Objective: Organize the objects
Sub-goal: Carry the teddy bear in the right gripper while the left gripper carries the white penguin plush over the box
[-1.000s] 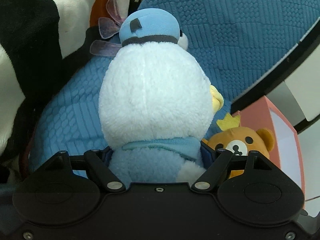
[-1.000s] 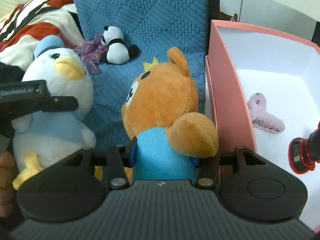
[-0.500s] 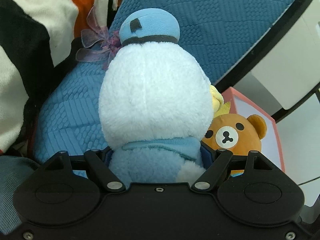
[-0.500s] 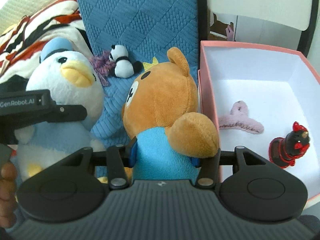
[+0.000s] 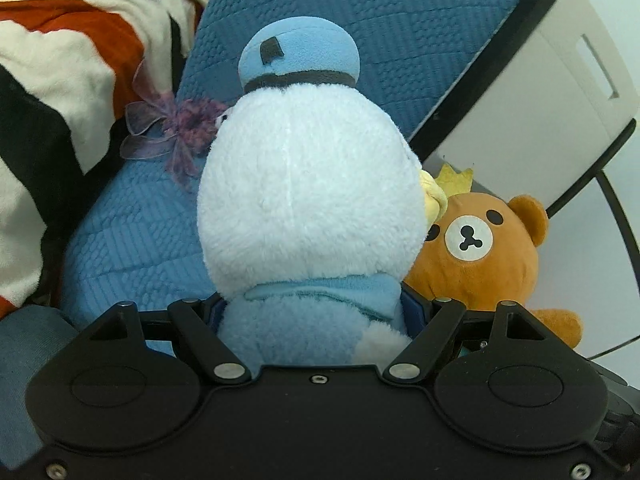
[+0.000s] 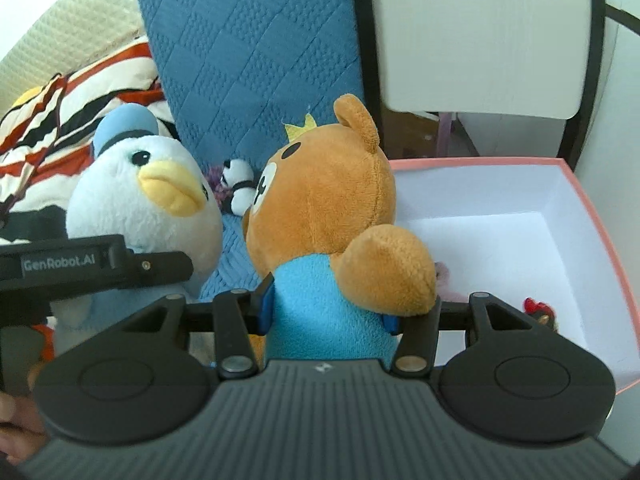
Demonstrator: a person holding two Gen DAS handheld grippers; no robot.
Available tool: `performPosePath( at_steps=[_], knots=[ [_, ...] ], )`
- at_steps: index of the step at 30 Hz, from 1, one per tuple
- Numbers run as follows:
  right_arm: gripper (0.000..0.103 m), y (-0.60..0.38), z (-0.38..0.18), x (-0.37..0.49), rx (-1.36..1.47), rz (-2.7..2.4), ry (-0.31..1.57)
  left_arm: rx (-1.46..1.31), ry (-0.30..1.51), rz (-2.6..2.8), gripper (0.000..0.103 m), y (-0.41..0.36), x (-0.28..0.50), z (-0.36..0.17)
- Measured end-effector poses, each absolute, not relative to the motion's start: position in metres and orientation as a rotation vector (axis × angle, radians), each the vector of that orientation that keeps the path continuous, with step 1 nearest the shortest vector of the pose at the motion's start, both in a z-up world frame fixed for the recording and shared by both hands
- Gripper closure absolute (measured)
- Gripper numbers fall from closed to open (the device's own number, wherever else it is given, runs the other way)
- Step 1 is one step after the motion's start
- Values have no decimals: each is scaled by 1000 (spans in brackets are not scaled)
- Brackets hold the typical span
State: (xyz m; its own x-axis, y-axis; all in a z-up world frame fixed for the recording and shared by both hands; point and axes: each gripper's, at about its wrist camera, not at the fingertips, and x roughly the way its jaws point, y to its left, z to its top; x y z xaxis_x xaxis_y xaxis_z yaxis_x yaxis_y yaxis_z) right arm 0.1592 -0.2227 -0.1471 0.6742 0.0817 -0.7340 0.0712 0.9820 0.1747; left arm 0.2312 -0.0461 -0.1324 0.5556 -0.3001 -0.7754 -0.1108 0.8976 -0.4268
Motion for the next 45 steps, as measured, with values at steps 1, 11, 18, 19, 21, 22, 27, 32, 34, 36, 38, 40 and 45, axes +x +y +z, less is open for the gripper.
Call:
performPosePath(
  at_steps=[1, 11, 18, 19, 21, 22, 27, 32, 34, 36, 38, 40, 45],
  knots=[
    [50, -228, -144, 159, 200, 6, 828, -459, 984, -120, 26, -51, 232, -128],
    [50, -271, -115, 157, 232, -5, 787, -423, 966, -167, 26, -99, 239, -89],
    [50, -301, -98, 164, 237, -22, 747, -390, 935, -209, 26, -137, 251, -73],
    [50, -308, -97, 165, 240, -26, 740, -382, 929, -217, 26, -143, 252, -72],
    [50, -321, -97, 168, 245, -44, 732, -374, 923, -224, 26, -152, 253, -70],
    [50, -328, -97, 169, 248, -53, 731, -372, 920, -226, 26, -157, 254, -71],
    [50, -363, -110, 176, 275, -91, 741, -348, 930, -234, 26, -181, 264, -81],
    [50, -395, -133, 183, 289, -118, 766, -330, 967, -234, 26, -207, 274, -100],
    [50, -407, -143, 187, 293, -125, 779, -330, 984, -239, 26, -218, 277, -109],
    [50, -418, -154, 192, 291, -131, 791, -318, 998, -240, 26, -230, 277, -117],
    [50, -429, -163, 197, 297, -141, 799, -304, 1015, -237, 26, -241, 281, -127],
    [50, -435, -173, 201, 300, -144, 810, -293, 1033, -236, 26, -250, 282, -135],
    [50, -447, -199, 211, 292, -147, 834, -254, 1060, -237, 26, -273, 282, -153]
  ],
)
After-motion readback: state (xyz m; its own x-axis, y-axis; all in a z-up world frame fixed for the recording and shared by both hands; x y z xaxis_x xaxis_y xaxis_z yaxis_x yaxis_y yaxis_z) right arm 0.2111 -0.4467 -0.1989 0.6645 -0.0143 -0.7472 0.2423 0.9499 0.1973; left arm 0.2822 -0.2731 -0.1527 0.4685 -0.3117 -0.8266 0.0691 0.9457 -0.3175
